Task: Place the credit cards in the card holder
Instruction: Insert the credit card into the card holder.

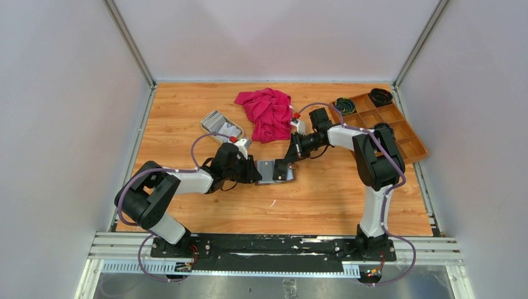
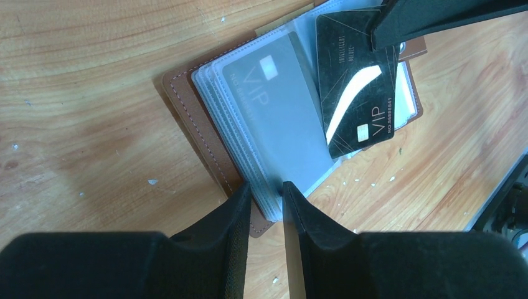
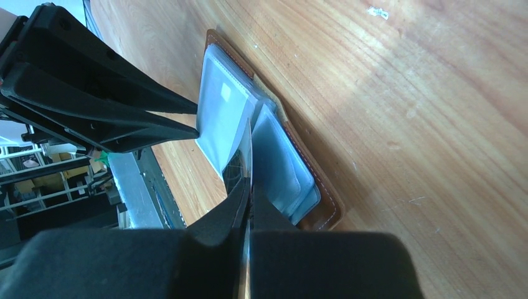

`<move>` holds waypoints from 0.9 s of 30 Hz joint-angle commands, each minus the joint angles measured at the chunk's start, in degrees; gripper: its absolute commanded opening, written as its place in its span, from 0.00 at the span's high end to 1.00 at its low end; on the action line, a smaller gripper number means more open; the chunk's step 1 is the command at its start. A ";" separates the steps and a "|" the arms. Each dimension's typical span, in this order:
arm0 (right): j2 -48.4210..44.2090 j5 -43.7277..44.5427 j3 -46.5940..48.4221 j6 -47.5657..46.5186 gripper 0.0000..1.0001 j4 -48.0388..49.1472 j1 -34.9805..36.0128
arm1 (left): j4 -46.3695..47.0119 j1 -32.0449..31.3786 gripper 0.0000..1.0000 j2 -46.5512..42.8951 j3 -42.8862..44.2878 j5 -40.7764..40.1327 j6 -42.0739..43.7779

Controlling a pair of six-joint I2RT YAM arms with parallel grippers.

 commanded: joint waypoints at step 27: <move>-5.66 9.51 -1.47 -1.82 1.00 4.63 0.42 | -1.35 -0.43 0.72 2.70 0.04 0.20 1.25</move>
